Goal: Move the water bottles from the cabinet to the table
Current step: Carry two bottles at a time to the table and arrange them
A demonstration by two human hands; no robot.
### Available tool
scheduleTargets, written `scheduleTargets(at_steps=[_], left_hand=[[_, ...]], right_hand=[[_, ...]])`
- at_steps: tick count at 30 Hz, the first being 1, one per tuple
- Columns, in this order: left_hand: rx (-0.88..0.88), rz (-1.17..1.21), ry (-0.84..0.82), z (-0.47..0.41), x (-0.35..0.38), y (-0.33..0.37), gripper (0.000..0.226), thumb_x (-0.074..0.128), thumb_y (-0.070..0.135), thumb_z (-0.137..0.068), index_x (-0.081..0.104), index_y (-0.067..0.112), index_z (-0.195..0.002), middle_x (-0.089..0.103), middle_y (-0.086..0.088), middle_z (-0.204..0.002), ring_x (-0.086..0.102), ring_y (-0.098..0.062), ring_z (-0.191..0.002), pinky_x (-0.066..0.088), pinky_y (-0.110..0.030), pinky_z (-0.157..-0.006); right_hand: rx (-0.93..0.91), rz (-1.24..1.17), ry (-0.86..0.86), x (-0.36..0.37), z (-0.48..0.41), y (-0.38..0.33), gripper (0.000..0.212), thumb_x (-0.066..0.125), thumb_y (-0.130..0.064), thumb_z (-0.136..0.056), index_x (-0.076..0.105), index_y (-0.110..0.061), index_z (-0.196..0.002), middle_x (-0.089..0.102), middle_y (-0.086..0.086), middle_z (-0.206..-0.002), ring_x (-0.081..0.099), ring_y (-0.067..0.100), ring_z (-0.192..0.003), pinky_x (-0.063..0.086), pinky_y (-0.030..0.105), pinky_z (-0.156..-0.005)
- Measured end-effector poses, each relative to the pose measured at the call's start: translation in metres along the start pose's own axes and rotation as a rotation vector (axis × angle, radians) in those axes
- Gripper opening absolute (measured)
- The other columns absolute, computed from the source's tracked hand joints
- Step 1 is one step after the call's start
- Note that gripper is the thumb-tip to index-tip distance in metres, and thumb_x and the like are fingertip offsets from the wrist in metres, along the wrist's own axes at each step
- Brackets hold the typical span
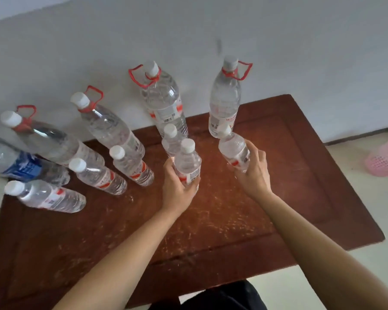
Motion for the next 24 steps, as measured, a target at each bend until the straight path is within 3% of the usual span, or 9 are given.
scheduleTargets(at_steps=[2, 6, 9, 12, 14, 16, 20, 22, 24], left_hand=[[0.02, 0.003, -0.037, -0.004, 0.021, 0.005, 0.087, 0.083, 0.035, -0.08, 0.025, 0.021, -0.143, 0.054, -0.008, -0.134, 0.059, -0.022, -0.12, 0.052, -0.041, -0.099], [0.041, -0.005, -0.06, -0.019, 0.055, 0.021, 0.083, 0.083, 0.028, -0.081, 0.031, 0.004, -0.141, 0.053, -0.012, -0.13, 0.059, -0.02, -0.116, 0.049, -0.021, -0.096], [0.056, -0.017, -0.025, -0.045, 0.083, 0.029, 0.082, 0.083, 0.027, -0.081, 0.031, 0.0, -0.14, 0.051, -0.013, -0.129, 0.058, -0.022, -0.115, 0.051, -0.033, -0.096], [0.046, -0.029, 0.031, -0.066, 0.095, 0.028, 0.088, 0.082, 0.028, -0.083, 0.026, -0.001, -0.143, 0.048, -0.015, -0.136, 0.054, -0.026, -0.123, 0.047, -0.036, -0.102], [0.023, -0.025, 0.05, -0.069, 0.098, 0.025, 0.091, 0.082, 0.028, -0.083, 0.022, -0.002, -0.144, 0.043, -0.017, -0.141, 0.05, -0.024, -0.127, 0.043, -0.03, -0.106], [0.008, -0.024, 0.052, -0.065, 0.099, 0.024, 0.092, 0.083, 0.022, -0.082, 0.021, -0.005, -0.144, 0.039, -0.011, -0.138, 0.044, -0.014, -0.125, 0.035, -0.013, -0.106], [-0.033, -0.028, 0.075, -0.049, 0.093, 0.016, 0.09, 0.083, 0.015, -0.081, 0.021, -0.006, -0.143, 0.037, -0.006, -0.13, 0.038, 0.004, -0.116, 0.028, 0.001, -0.097], [-0.06, -0.013, 0.064, -0.051, 0.091, 0.016, 0.093, 0.084, 0.021, -0.079, 0.022, -0.001, -0.144, 0.038, -0.003, -0.132, 0.039, 0.007, -0.117, 0.032, -0.002, -0.098], [-0.054, -0.043, -0.001, -0.055, 0.091, 0.019, 0.093, 0.084, 0.027, -0.079, 0.024, 0.002, -0.145, 0.038, -0.001, -0.132, 0.038, 0.004, -0.119, 0.029, -0.001, -0.099]], right_hand=[[0.007, -0.04, -0.014, 0.005, -0.019, 0.007, 0.083, 0.078, -0.037, -0.086, 0.021, -0.047, -0.145, 0.04, 0.005, -0.138, 0.05, 0.028, -0.122, 0.05, 0.043, -0.085], [-0.016, -0.138, 0.015, 0.007, -0.043, 0.019, 0.086, 0.081, -0.038, -0.083, 0.024, -0.04, -0.148, 0.042, 0.004, -0.14, 0.044, 0.022, -0.127, 0.05, 0.047, -0.092], [-0.044, -0.213, 0.045, 0.001, -0.062, 0.03, 0.086, 0.083, -0.034, -0.083, 0.027, -0.03, -0.149, 0.041, -0.001, -0.142, 0.038, 0.013, -0.128, 0.045, 0.036, -0.092], [-0.054, -0.269, 0.101, -0.005, -0.072, 0.045, 0.086, 0.084, -0.023, -0.081, 0.028, -0.018, -0.146, 0.037, -0.003, -0.137, 0.039, 0.012, -0.125, 0.04, 0.02, -0.092], [-0.057, -0.302, 0.103, -0.006, -0.073, 0.057, 0.088, 0.084, -0.019, -0.082, 0.021, -0.02, -0.144, 0.035, 0.006, -0.141, 0.042, 0.017, -0.127, 0.038, 0.01, -0.094], [-0.051, -0.318, 0.073, -0.006, -0.072, 0.066, 0.089, 0.082, -0.02, -0.084, 0.017, -0.02, -0.144, 0.032, 0.009, -0.144, 0.043, 0.019, -0.128, 0.036, 0.005, -0.095], [-0.085, -0.292, 0.042, -0.002, -0.061, 0.064, 0.084, 0.081, -0.015, -0.085, 0.019, -0.032, -0.138, 0.03, 0.005, -0.138, 0.046, 0.021, -0.124, 0.047, 0.031, -0.095], [-0.05, -0.291, 0.043, -0.005, -0.06, 0.062, 0.089, 0.08, -0.016, -0.086, 0.016, -0.017, -0.148, 0.027, 0.003, -0.139, 0.041, 0.019, -0.127, 0.046, 0.039, -0.099], [-0.017, -0.267, 0.014, -0.009, -0.064, 0.06, 0.091, 0.079, -0.019, -0.087, 0.017, -0.01, -0.153, 0.025, 0.001, -0.142, 0.034, 0.014, -0.13, 0.042, 0.037, -0.1]])
Point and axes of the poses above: each hand's wrist, its own z-axis away from the middle knuckle, its own x-axis out of the palm, y = z × x, the point moved 6 cm from there along -z, towards the middle knuckle
